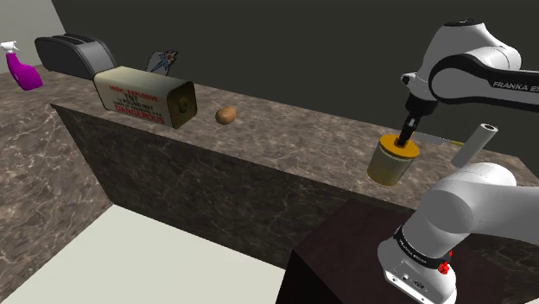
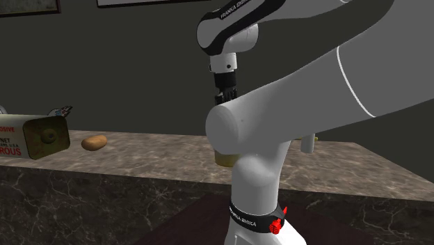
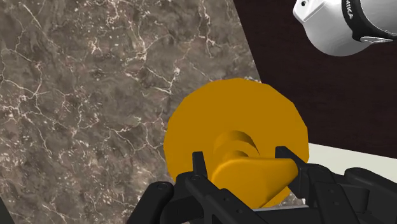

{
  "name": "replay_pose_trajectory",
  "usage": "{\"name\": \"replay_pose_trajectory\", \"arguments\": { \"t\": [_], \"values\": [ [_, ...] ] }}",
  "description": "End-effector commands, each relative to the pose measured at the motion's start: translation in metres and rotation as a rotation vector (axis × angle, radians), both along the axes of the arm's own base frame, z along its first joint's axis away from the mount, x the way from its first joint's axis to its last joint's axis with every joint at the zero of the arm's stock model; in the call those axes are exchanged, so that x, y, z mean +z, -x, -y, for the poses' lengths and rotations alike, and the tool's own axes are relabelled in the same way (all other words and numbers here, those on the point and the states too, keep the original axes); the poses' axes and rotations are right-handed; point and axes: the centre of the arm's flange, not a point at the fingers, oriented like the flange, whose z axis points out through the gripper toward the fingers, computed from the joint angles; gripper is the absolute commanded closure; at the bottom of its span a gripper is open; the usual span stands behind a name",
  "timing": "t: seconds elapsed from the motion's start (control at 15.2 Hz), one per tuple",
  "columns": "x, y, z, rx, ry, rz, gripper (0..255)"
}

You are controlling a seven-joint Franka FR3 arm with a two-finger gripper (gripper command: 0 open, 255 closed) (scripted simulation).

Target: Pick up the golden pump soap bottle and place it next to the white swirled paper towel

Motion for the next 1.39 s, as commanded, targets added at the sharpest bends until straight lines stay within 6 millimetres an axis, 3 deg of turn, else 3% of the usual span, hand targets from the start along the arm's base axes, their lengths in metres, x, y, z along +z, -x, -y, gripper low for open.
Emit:
{"name": "replay_pose_trajectory", "arguments": {
  "t": [0.0, 1.32],
  "values": [
    [0.012, 0.0, 0.0, 0.0, 0.0, 0.0, 255],
    [0.117, 0.0, 0.0, 0.0, 0.0, 0.0, 255]
  ]
}}
